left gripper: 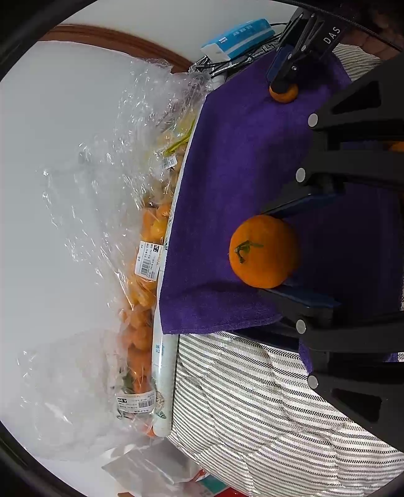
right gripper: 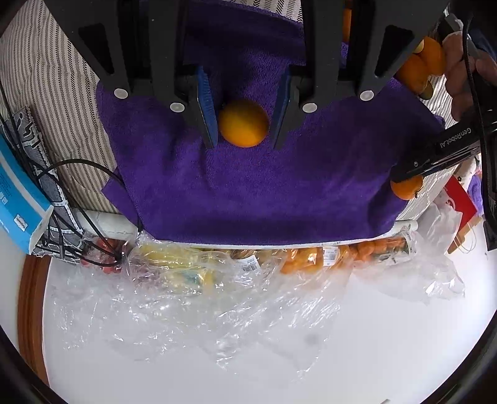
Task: Organize fruits
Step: 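Lower the orange onto the towel and open the right gripper while the left releases the mandarin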
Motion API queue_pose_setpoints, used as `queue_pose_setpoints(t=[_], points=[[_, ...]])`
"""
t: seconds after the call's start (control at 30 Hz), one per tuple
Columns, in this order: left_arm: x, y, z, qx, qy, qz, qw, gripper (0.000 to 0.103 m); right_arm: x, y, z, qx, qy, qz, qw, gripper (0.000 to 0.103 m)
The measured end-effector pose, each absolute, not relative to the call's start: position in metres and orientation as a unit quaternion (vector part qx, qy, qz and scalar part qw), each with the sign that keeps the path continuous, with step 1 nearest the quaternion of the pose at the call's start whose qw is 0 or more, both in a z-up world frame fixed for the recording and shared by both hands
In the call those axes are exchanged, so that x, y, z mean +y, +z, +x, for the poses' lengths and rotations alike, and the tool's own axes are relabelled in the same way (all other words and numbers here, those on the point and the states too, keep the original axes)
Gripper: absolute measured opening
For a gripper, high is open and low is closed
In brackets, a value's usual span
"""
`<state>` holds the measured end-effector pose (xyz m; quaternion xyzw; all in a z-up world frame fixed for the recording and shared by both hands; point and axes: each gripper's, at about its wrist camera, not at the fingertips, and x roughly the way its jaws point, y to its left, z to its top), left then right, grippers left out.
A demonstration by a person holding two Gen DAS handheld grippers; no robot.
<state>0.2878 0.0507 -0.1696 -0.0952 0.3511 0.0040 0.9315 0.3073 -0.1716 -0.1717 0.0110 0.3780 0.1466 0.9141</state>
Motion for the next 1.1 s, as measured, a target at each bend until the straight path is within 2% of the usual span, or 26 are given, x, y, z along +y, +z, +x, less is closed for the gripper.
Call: queue_pose_setpoints(t=[0.17, 0.3, 0.37, 0.6, 0.7, 1.1], points=[[0.052, -0.17, 0.288, 0.351, 0.002, -0.095, 0.932, 0.042, -0.175, -0.167, 0.304, 0.366, 0.146, 0.02, 0.919, 0.037], [0.053, -0.167, 0.284, 0.339, 0.002, -0.099, 0.936, 0.043, -0.176, -0.165, 0.302, 0.363, 0.146, 0.023, 0.92, 0.045], [0.054, -0.164, 0.281, 0.33, 0.0, -0.101, 0.938, 0.047, -0.177, -0.163, 0.301, 0.358, 0.143, 0.022, 0.922, 0.046], [0.053, -0.163, 0.279, 0.325, 0.0, -0.099, 0.94, 0.05, -0.181, -0.16, 0.299, 0.351, 0.134, 0.03, 0.926, 0.052], [0.052, -0.163, 0.279, 0.325, 0.005, -0.097, 0.941, 0.054, -0.185, -0.159, 0.3, 0.35, 0.127, 0.038, 0.927, 0.052], [0.05, -0.159, 0.276, 0.31, 0.015, -0.087, 0.947, 0.054, -0.186, -0.146, 0.289, 0.307, 0.117, 0.024, 0.944, 0.052]])
